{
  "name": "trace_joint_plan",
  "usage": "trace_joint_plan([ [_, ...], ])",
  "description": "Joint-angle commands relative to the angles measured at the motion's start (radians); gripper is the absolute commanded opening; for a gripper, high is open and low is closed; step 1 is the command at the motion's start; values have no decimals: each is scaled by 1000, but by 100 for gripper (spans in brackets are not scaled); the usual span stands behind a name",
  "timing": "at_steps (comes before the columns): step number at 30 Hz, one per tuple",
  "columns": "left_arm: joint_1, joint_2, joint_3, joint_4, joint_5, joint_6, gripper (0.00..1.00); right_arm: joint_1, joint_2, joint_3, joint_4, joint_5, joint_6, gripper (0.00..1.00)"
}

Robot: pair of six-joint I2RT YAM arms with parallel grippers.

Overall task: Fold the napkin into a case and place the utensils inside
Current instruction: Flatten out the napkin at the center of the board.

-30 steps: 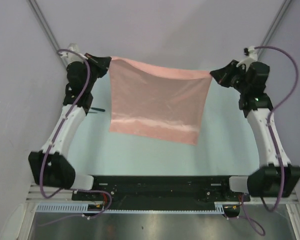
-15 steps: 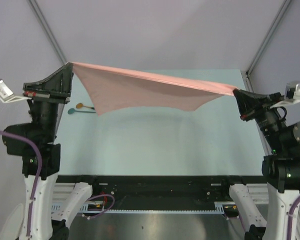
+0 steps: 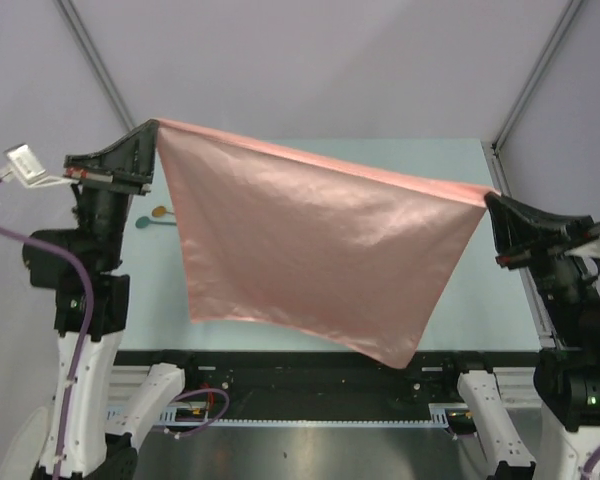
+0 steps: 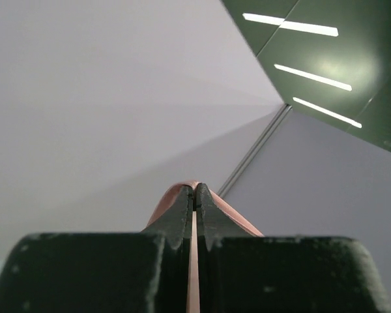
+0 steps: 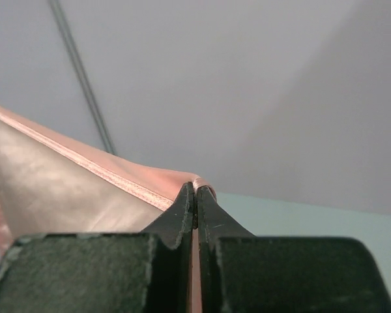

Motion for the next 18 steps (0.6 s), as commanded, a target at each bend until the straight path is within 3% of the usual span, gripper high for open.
trace_joint_plan([
  [1,4,183,-78,47,6,-40,0,2,175,-54,-120,187,-32,0],
  [10,-19,605,-203,255,52,-70,0,-10,447,-450,279,210,1,0],
  [15,-30,1018,-85,362,118,-76,0,-45,746,-454,521,182,-2,0],
  [18,-30,1212,97,350,201,-103,0,-70,976,-336,529,115,0,0],
])
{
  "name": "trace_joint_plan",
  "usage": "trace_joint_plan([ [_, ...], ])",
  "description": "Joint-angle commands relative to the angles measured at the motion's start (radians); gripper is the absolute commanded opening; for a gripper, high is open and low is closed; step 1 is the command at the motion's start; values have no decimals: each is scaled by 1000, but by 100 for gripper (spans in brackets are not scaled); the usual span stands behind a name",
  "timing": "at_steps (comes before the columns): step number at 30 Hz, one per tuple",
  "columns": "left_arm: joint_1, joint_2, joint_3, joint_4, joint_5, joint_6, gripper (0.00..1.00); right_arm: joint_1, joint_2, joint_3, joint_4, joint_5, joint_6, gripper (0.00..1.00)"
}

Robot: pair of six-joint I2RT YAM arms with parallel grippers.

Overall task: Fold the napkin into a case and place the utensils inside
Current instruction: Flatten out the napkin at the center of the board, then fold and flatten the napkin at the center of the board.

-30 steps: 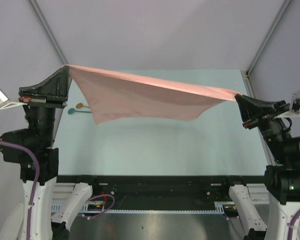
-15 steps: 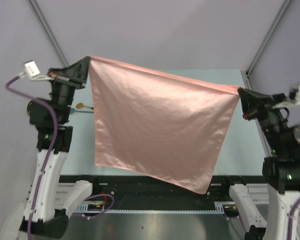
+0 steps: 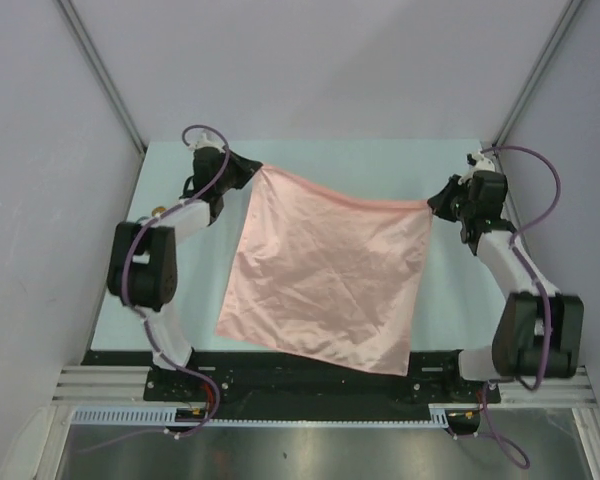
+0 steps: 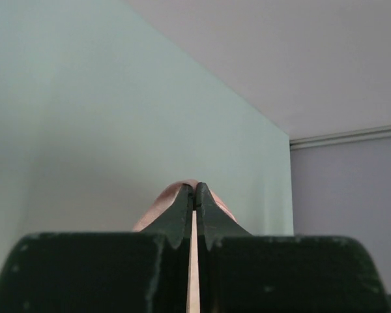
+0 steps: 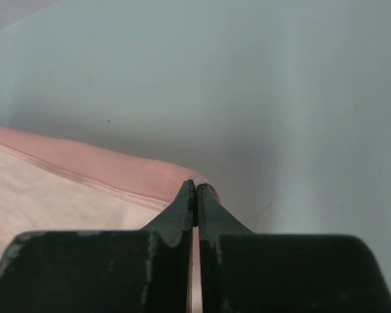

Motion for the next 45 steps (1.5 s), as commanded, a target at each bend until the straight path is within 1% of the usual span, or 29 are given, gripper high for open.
trace_joint_plan([
  [1,-6,210,214,106,111,-38,0,-34,299,180,182,-67,-3,0],
  [3,-6,262,269,111,108,-45,0,-37,392,272,184,-99,-12,0],
  [4,-8,300,293,85,108,-47,0,-39,429,303,178,-107,-17,0],
  [5,-6,315,315,71,98,-29,0,-39,491,348,174,-110,-20,0],
  [8,-6,345,376,13,90,5,0,-40,577,425,125,-126,-23,0],
  [10,-6,340,395,-45,87,19,0,-40,599,498,23,-129,-10,0],
  [12,-6,311,381,-101,85,21,0,-40,587,512,-67,-126,12,0],
  [13,-6,294,364,-162,79,21,0,-40,572,501,-103,-121,29,0],
  [14,-8,246,343,-196,74,24,0,-39,552,483,-135,-92,75,0],
  [15,-8,219,297,-242,52,24,0,-33,491,426,-193,-77,95,0],
  [16,-8,186,269,-347,39,19,0,-30,461,398,-232,-54,115,0],
  [17,-8,155,240,-415,27,15,0,-27,422,359,-290,-25,154,0],
  [18,-11,89,187,-470,7,10,0,-17,350,322,-312,-14,171,0],
  [19,-12,57,160,-603,-46,-8,0,-10,302,230,-326,9,194,0],
  [20,-15,26,130,-644,-62,-10,0,-2,262,188,-341,9,207,0],
  [21,-15,-44,66,-671,-64,-6,0,6,224,150,-358,11,207,0],
  [22,-12,-74,42,-695,-74,25,0,28,143,87,-378,34,207,0],
  [24,-14,-156,-4,-757,-90,68,0,52,70,47,-467,57,190,0],
  [26,-14,-197,-16,-826,-117,134,0,77,-43,-22,-548,86,187,0],
  [27,-14,-215,-51,-860,-107,155,0,78,-83,-48,-565,94,198,0],
  [28,-14,-255,-80,-870,-96,186,0,82,-164,-71,-585,124,213,0],
  [29,-15,-275,-114,-876,-85,192,0,82,-200,-120,-623,137,221,0],
  [30,-14,-295,-187,-876,-76,200,0,82,-230,-139,-643,147,230,0],
  [32,-15,-329,-243,-880,-53,223,0,104,-310,-180,-694,206,273,0],
  [33,-15,-336,-295,-873,-45,229,0,137,-327,-173,-709,218,290,0],
  [35,-15,-356,-338,-868,-57,232,0,197,-337,-162,-762,298,349,0],
  [40,-15,-367,-386,-877,-74,252,0,207,-284,-234,-789,270,418,0],
  [43,-14,-358,-381,-873,-111,258,0,208,-271,-294,-742,278,420,0],
  [45,-15,-341,-375,-867,-105,261,0,225,-261,-288,-726,298,435,0],
])
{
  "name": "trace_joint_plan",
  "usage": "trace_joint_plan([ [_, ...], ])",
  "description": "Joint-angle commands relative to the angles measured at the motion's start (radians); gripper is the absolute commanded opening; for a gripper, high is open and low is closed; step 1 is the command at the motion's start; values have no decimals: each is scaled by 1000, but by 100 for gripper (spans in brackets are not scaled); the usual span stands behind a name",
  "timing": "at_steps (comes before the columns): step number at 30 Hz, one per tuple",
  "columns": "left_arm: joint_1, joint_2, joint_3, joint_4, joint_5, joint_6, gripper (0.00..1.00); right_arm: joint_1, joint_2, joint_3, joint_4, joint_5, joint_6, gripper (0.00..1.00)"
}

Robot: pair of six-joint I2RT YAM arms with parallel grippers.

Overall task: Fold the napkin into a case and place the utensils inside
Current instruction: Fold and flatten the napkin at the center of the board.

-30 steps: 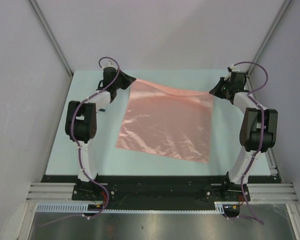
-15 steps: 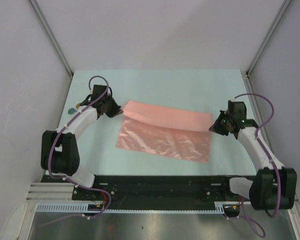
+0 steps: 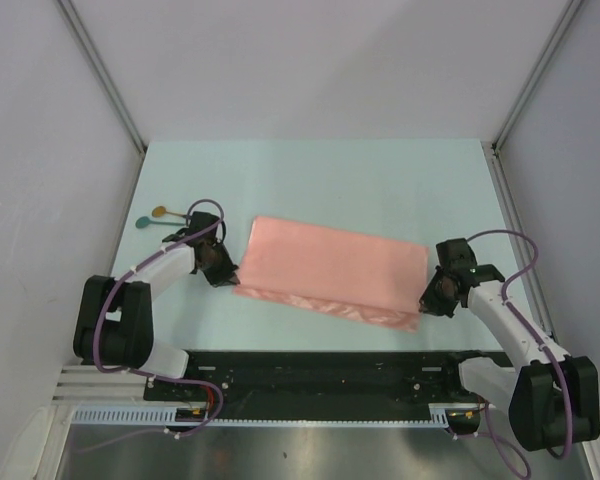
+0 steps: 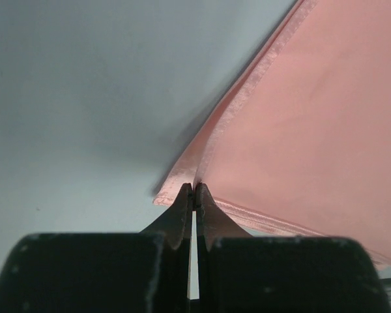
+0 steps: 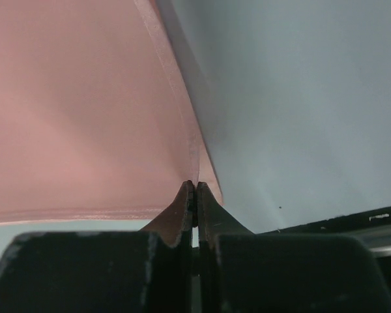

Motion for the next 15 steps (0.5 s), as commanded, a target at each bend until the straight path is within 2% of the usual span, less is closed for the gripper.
trace_joint_plan([
  [1,-4,-6,18,26,-30,34,0,21,14,-23,-1,72,62,0],
  [10,-4,17,17,32,-56,45,0,19,72,-103,86,68,103,0],
  [15,-4,29,33,30,-65,50,0,21,69,-101,70,68,123,0],
])
